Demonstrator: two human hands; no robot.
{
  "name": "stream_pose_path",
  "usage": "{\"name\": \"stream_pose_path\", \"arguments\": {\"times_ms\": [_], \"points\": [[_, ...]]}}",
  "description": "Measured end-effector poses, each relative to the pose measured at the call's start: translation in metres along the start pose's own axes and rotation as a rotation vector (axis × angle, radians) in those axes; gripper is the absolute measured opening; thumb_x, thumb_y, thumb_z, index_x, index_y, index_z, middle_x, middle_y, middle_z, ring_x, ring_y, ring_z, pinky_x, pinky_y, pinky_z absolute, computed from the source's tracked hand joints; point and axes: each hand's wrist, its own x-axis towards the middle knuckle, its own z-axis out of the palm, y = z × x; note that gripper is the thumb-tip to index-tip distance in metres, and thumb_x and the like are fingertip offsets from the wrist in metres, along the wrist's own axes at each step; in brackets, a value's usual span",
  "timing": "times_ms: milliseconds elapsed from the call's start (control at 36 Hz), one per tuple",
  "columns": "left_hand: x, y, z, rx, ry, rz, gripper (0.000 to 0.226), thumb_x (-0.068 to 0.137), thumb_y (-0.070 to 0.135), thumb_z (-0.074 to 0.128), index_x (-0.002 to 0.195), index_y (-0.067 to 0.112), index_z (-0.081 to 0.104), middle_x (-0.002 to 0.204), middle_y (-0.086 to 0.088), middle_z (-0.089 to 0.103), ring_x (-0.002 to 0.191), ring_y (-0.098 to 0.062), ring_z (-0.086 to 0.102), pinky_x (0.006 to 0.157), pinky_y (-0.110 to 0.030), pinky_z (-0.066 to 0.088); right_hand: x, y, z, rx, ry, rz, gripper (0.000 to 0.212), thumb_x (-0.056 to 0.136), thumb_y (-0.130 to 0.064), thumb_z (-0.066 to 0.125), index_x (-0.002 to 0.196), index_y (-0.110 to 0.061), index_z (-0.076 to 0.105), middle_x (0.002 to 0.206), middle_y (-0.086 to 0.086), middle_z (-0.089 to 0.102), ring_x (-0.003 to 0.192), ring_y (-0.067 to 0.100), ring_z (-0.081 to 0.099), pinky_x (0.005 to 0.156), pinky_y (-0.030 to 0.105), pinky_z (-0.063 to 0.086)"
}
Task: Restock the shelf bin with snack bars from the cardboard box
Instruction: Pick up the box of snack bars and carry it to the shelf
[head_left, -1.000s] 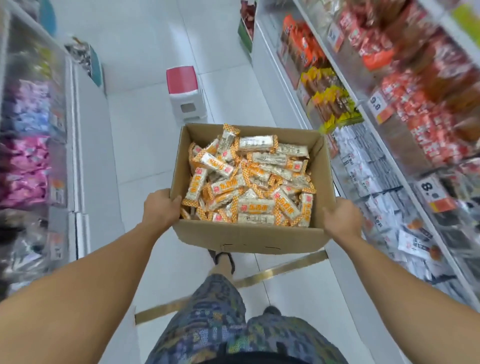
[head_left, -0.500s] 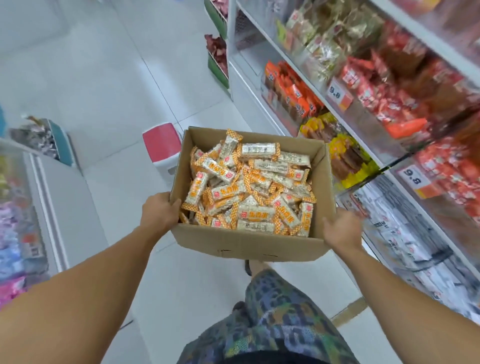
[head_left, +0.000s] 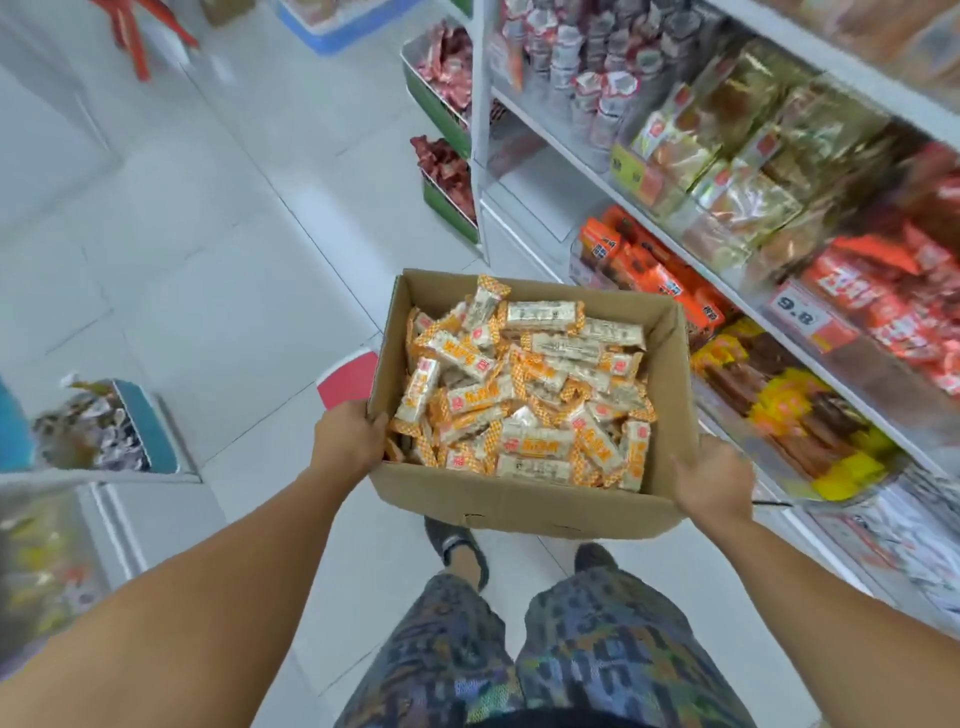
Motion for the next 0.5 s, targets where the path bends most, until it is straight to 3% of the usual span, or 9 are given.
{"name": "stream_pose_path", "arguments": {"times_ms": [111, 194, 417, 500], "points": [[0.073, 0.002, -0.026, 0.052, -0.037, 0.066, 0.022, 0.095, 0.025, 0.052, 0.082, 0.01, 0.062, 0.071, -0.005, 0.06, 0.074, -0.03, 0.057, 0.065, -0.033, 0.042, 0.01, -0.041, 0.028, 0.053, 0.015, 0.133, 0.025, 0.088, -0.01, 0.063, 0.067, -0.013, 0.051, 0.063, 0.007, 0.051, 0.07, 0.036, 0.055, 0.06, 0.034, 0.035], [0.122, 0.008, -0.046, 0.093, -0.071, 0.121, 0.021, 0.092, 0.028, 0.053, 0.084, 0.013, 0.065, 0.08, -0.01, 0.067, 0.082, -0.033, 0.062, 0.073, -0.039, 0.053, 0.015, -0.063, 0.047, 0.065, 0.032, 0.193, 0.011, 0.089, -0.01, 0.061, 0.079, -0.007, 0.061, 0.078, 0.019, 0.064, 0.078, 0.04, 0.061, 0.061, 0.034, 0.038], [0.232, 0.066, -0.076, 0.293, -0.131, 0.297, 0.025, 0.095, 0.027, 0.053, 0.08, 0.009, 0.063, 0.081, -0.013, 0.066, 0.085, -0.036, 0.06, 0.073, -0.039, 0.05, 0.036, -0.105, 0.097, 0.197, 0.022, 0.371, 0.014, 0.09, -0.014, 0.057, 0.08, -0.006, 0.06, 0.08, 0.019, 0.065, 0.073, 0.035, 0.054, 0.062, 0.034, 0.04], [0.268, 0.086, -0.081, 0.345, -0.129, 0.304, 0.025, 0.095, 0.027, 0.051, 0.077, 0.013, 0.06, 0.076, -0.009, 0.062, 0.081, -0.035, 0.059, 0.067, -0.034, 0.046, 0.055, -0.127, 0.114, 0.247, -0.004, 0.414, 0.015, 0.087, -0.009, 0.055, 0.072, -0.007, 0.055, 0.071, 0.014, 0.06, 0.071, 0.037, 0.055, 0.06, 0.034, 0.04]]}}
